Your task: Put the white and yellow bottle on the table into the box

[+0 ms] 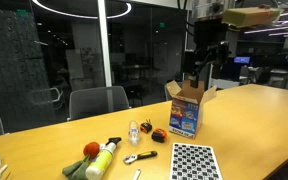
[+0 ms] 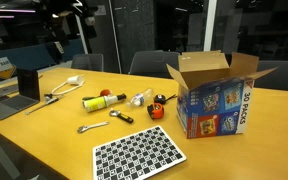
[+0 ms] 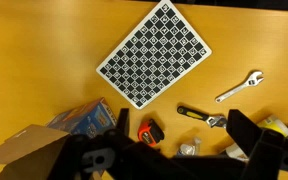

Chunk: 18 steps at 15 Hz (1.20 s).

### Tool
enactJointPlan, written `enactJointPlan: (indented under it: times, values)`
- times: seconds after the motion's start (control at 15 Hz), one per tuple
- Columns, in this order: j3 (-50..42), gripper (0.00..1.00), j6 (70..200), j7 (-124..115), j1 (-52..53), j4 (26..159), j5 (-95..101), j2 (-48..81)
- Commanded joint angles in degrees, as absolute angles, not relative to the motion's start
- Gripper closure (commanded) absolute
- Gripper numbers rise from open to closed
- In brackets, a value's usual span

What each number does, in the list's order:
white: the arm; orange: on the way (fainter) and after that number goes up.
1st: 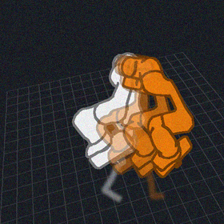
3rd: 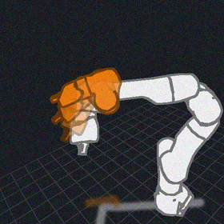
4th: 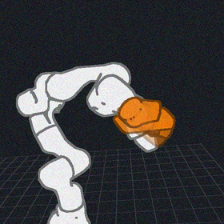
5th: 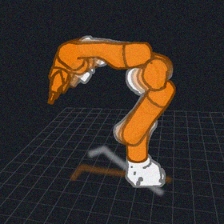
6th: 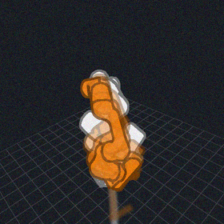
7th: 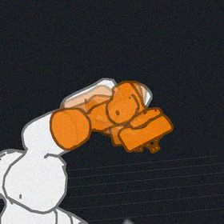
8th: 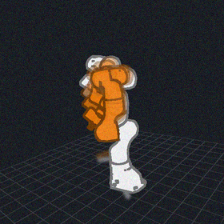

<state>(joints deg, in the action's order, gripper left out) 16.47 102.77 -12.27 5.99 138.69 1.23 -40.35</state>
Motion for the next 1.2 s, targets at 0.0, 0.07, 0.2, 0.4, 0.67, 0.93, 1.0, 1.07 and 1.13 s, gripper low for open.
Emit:
enactJointPlan:
  times: [0.0,0.07,0.2,0.4,0.67,0.93,1.0,1.07,1.13]
  values:
    - [15.8,0.00,102.6,-12.8,6.9,138.2,1.7,-40.2]
    - [15.8,0.00,102.6,-12.8,6.9,137.9,1.7,-40.3]
    - [15.8,0.00,102.6,-12.8,6.9,137.7,1.7,-40.5]
    - [15.8,0.00,102.6,-12.8,6.9,137.7,1.7,-40.5]
    - [15.4,0.00,103.8,-16.1,6.2,137.4,-0.8,-39.0]
    - [16.6,0.00,107.1,-26.3,4.7,134.0,-6.9,-31.5]
    - [16.8,0.00,108.7,-28.3,4.8,132.9,-8.7,-29.0]
    - [17.1,0.00,110.5,-30.3,4.9,131.7,-10.5,-26.4]
    - [17.7,0.00,113.0,-32.6,5.1,130.3,-12.2,-23.1]
